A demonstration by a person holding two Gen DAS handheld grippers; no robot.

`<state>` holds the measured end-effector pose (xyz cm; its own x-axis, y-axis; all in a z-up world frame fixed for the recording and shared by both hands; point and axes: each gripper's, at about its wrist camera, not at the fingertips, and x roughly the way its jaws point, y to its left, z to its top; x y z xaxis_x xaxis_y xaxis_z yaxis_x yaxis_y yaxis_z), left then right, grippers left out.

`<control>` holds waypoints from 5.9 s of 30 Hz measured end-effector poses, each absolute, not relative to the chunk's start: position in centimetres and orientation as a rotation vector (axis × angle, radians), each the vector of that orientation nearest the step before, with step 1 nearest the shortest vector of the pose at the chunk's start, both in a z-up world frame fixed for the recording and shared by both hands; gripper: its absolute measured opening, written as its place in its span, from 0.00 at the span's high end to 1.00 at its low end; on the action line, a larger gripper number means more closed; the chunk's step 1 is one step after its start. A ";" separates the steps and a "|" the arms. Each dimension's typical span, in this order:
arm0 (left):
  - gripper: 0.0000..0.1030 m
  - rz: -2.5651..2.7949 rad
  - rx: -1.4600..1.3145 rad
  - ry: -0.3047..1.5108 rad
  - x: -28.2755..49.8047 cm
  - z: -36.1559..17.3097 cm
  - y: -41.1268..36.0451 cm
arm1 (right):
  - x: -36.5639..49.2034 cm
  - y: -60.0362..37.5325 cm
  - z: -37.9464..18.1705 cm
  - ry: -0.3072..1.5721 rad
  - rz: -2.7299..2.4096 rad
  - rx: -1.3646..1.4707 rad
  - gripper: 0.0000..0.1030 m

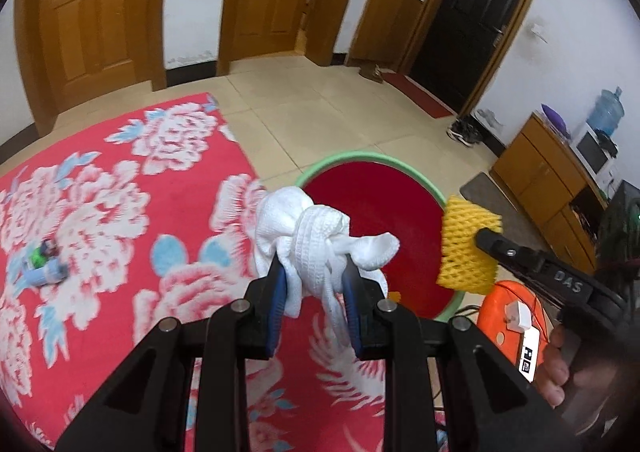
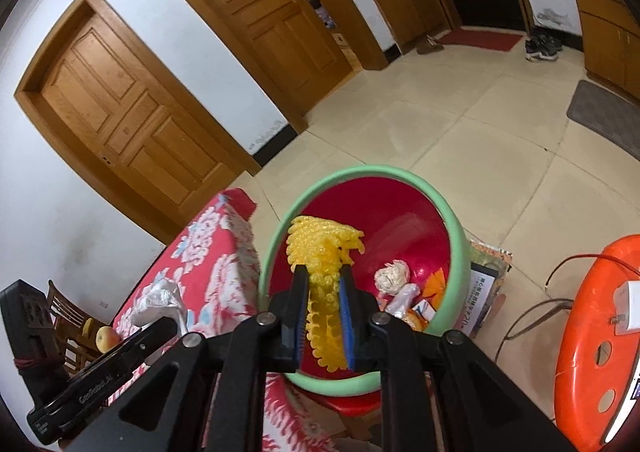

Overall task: Collect trash
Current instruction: 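Carry the cloth and foam net over the bucket and open both tools, then move the left tool to the green toy figure and grasp it, then grasp the blue toy tube with the right tool while the left tool holds the green figure, then carry the blue tube and green figure over the bucket and open both tools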

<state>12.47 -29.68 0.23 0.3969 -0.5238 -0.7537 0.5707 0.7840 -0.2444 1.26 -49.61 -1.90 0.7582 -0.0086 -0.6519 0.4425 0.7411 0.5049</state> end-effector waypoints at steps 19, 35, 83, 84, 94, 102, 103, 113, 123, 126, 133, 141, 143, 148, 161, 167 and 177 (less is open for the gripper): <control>0.46 -0.687 0.131 0.947 12.0 -1.6 -33.2 | 1.4 -51.3 -4.1 0.715 -0.294 0.722 0.59; 0.41 -0.601 0.093 0.931 11.0 -0.3 -29.0 | -0.8 -49.0 -2.3 0.666 -0.254 0.722 0.47; 0.73 -0.217 0.172 0.967 23.4 -4.1 -12.2 | 2.9 -39.9 -2.8 0.764 -0.085 0.643 0.35; 0.73 -0.218 0.182 0.970 23.5 -4.2 -12.3 | 2.9 -39.9 -2.8 0.765 -0.086 0.644 0.35; 0.73 -0.212 0.154 1.010 25.3 -5.3 -11.6 | 3.6 -39.5 -2.4 0.772 -0.067 0.632 0.35; 0.74 -0.288 0.021 0.969 24.0 -3.0 -9.9 | 3.9 -38.4 -2.8 0.793 -0.037 0.619 0.35; 0.74 -0.287 0.016 0.956 23.5 -2.4 -9.6 | 4.0 -38.2 -2.9 0.796 -0.031 0.619 0.35; 0.74 -0.179 -0.058 0.910 19.4 0.1 -5.0 | 4.8 -35.1 -1.1 0.794 0.029 0.548 0.35; 0.74 -0.065 -0.096 0.913 18.0 -0.5 1.4 | 7.8 -28.9 -0.1 0.818 0.122 0.454 0.35; 0.73 -0.038 -0.100 0.902 17.8 -0.8 2.9 | 9.0 -26.6 -0.2 0.830 0.147 0.426 0.35; 0.73 0.008 -0.132 0.904 17.8 -2.8 5.5 | 12.2 -21.5 -1.8 0.883 0.199 0.347 0.35; 0.73 0.070 -0.126 0.866 17.9 -4.1 6.8 | 15.4 -17.5 -2.5 0.880 0.181 0.244 0.28; 0.73 0.078 -0.120 0.853 17.9 -4.3 6.9 | 16.3 -16.7 -2.8 0.883 0.180 0.230 0.24; 0.73 0.083 -0.128 0.846 17.9 -4.8 7.3 | 18.4 -15.3 -3.9 0.900 0.147 0.203 0.15; 0.73 0.046 -0.150 0.864 17.9 -5.4 7.2 | 22.1 -12.9 -6.7 0.972 0.082 0.103 0.13; 0.73 0.038 -0.157 0.872 17.9 -5.5 7.2 | 22.8 -11.9 -7.1 0.955 0.071 0.057 0.13; 0.73 0.029 -0.151 0.876 17.9 -5.7 6.9 | 22.5 -11.3 -7.2 0.935 0.052 -0.027 0.26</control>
